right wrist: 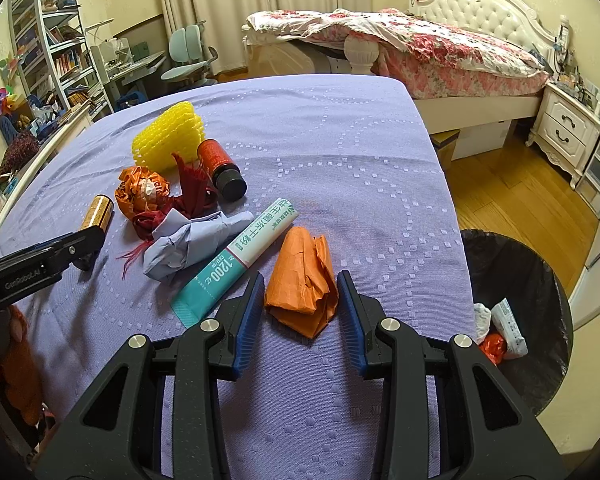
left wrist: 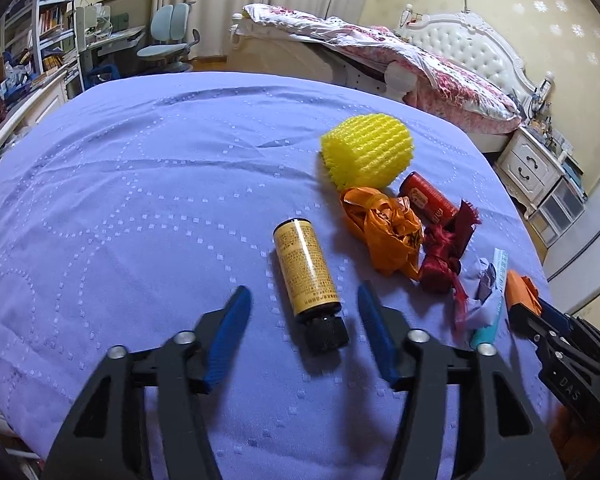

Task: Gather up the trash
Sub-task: 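Grasp the brown bottle by its body with the left tool, then carry the bottle and orange bag to the black bin and open both tools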

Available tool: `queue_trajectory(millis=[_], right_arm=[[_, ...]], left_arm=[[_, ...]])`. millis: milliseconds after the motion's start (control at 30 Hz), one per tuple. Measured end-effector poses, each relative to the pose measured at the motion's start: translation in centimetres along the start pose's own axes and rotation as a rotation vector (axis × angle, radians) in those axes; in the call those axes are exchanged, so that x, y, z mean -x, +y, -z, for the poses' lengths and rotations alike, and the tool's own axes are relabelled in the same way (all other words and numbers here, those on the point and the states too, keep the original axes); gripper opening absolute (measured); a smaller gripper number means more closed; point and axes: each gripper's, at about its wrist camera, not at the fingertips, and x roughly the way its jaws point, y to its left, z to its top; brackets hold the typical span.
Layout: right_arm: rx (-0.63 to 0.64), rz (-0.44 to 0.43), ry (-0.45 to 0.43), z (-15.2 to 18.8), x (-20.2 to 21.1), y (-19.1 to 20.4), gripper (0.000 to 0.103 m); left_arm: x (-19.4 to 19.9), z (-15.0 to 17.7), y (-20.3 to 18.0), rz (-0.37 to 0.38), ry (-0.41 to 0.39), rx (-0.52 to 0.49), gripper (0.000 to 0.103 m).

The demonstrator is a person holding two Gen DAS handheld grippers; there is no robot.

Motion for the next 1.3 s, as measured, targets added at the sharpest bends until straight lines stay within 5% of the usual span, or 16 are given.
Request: queue_trajectory(millis=[100,933,1300], right_arm=[[0.001,0.001,0.0,0.0,0.0,0.0,0.037],[-0.019,0.001,-0.014,0.8,1.1,-0.7,0.032],[-0.072,0.022,-0.061,1.1,3.7,-3.5,0.032]], left_arm=[[0.0,0.2,-0.5,0.012,0.004,-0.041,0.031],[2.2,2.0,-1.1,0.074,-0.033,-0.055,0.029],[4.5,1.8,-4.4,0.145,-0.088,-0.103,0.028]])
